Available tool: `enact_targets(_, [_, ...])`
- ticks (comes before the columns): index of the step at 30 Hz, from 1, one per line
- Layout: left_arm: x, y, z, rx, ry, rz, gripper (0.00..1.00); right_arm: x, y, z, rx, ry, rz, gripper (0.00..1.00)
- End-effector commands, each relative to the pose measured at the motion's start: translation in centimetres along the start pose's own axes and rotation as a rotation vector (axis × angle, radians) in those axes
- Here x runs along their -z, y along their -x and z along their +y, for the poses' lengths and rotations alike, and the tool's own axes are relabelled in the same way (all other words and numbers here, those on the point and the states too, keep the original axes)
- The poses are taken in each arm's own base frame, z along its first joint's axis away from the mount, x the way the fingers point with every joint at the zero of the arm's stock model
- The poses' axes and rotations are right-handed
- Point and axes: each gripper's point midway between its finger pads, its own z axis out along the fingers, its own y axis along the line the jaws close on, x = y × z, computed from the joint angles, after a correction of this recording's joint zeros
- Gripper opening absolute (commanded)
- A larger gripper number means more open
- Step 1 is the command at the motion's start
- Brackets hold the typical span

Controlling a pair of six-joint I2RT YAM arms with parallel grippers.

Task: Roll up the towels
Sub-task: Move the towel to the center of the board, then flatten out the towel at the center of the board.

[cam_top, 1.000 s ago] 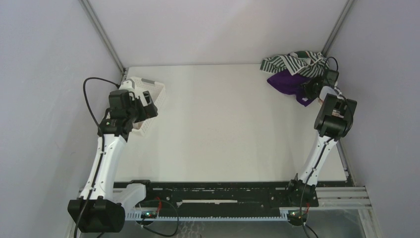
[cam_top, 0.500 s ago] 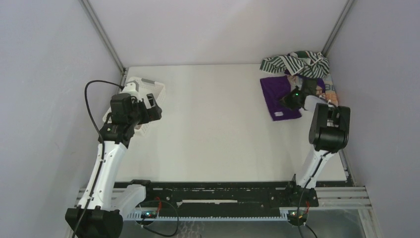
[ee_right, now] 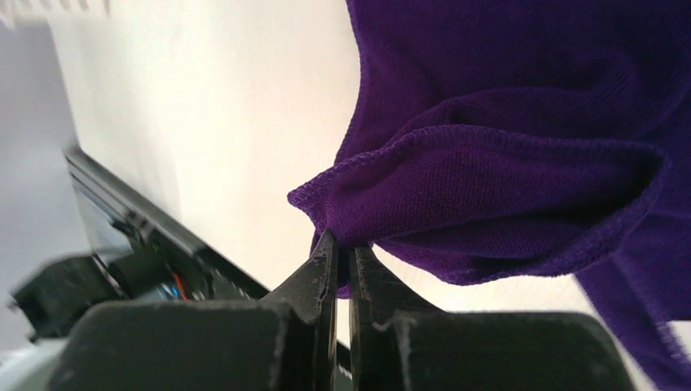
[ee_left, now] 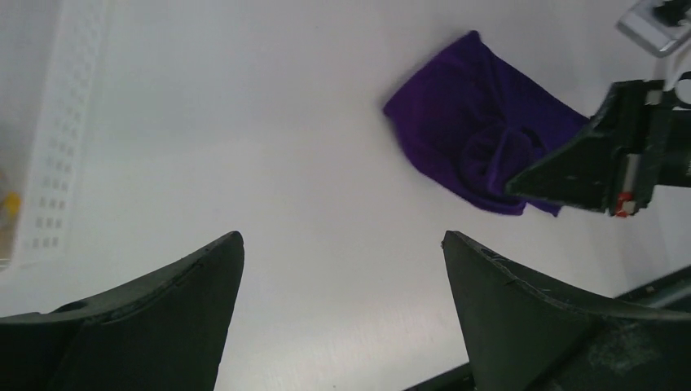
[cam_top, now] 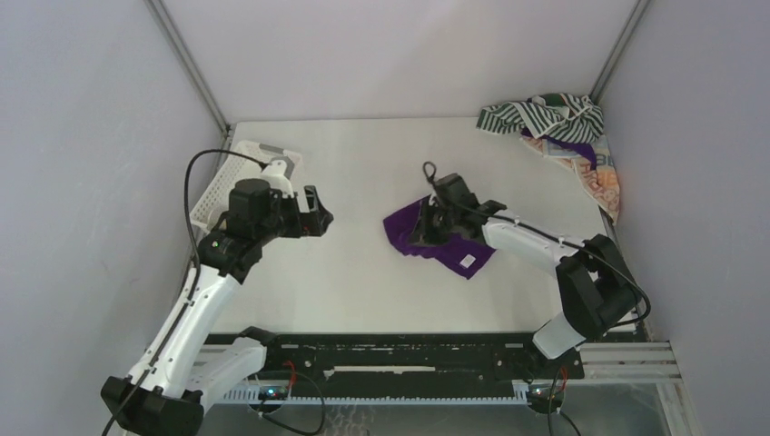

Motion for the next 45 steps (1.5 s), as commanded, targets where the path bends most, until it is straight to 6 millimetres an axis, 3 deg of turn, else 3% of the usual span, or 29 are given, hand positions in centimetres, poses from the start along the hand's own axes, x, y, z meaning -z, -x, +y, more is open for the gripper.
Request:
enact_targets(1, [-0.2,-2.4,-2.3,0.034,-0.066,0.049,0.96,2.5,-2.9,2.0,0.201,-0.038,0.076,0.00])
enact_targets(4, [-0.6,-3.4,-3.7,0.068,-0.118,0.060,0.96,5.0,-0.7,3.7,0.303,-0.052,0.006,0.00])
enact_targets(6, [-1.1,-3.6,-4.6,0.085,-0.147,0.068,0.96,7.7,2.8,6.5,0.388,-0.036,-0.117,0.00])
enact_targets(8, [-1.3,-3.4,-5.2,0.095,-0.160,0.074,0.95,11.0,6.6,10.1,0.500,0.009,-0.259,0.00])
enact_targets(10, [-1.0,-2.4,-5.6,0.105,-0.169,0.048,0.95,15.5,10.8,15.2,0.589,0.101,-0.427,0.00])
enact_targets(13, [0.1,0.5,-5.7,0.107,-0.148,-0.040,0.95,22.2,15.6,21.9,0.673,0.248,-0.642,0.00])
enact_targets(16, [1.8,3.3,-5.0,0.089,-0.083,-0.114,0.96,29.1,17.2,28.2,0.773,0.460,-0.812,0.00])
enact_targets(18, [2.9,4.9,-4.6,0.077,-0.053,-0.163,0.96,32.9,17.6,30.1,0.788,0.578,-0.907,0.01])
enact_targets(20, [3.8,5.8,-4.6,0.059,-0.052,-0.194,0.96,36.1,17.3,30.1,0.747,0.695,-0.943,0.04])
enact_targets(22, [3.9,5.8,-4.7,0.051,-0.055,-0.191,0.96,36.7,17.9,27.8,0.641,0.703,-0.950,0.09])
enact_targets(25, [3.0,4.4,-4.6,0.055,-0.060,-0.143,0.96,32.2,19.1,20.3,0.447,0.494,-0.903,0.23])
enact_targets(26, [2.5,3.7,-4.6,0.062,-0.064,-0.119,0.96,28.6,18.8,15.6,0.346,0.362,-0.834,0.26])
enact_targets(29, [0.8,1.0,-4.1,0.081,-0.053,-0.032,0.95,23.2,16.7,2.7,0.121,-0.002,-0.735,0.34])
enact_targets(31, [-0.4,-1.5,-3.6,0.104,-0.037,0.038,0.95,20.9,13.8,-4.2,0.037,-0.181,-0.669,0.40])
enact_targets(33, [-1.6,-3.6,-3.4,0.126,-0.033,0.106,0.93,20.2,11.5,-9.0,0.009,-0.320,-0.651,0.50])
enact_targets(35, [-2.9,-5.4,-3.3,0.147,-0.021,0.170,0.90,20.2,10.0,-11.8,-0.009,-0.390,-0.646,0.55])
enact_targets(37, [-4.2,-7.3,-3.8,0.126,-0.009,0.240,0.90,20.0,9.1,-13.3,-0.025,-0.413,-0.630,0.57])
enact_targets(40, [-6.2,-9.6,-4.8,0.063,0.020,0.329,0.88,19.2,8.6,-13.6,-0.022,-0.399,-0.603,0.57])
enact_targets(45, [-9.8,-12.0,-3.4,0.045,0.161,0.437,0.75,17.7,8.3,-13.3,0.001,-0.350,-0.576,0.57])
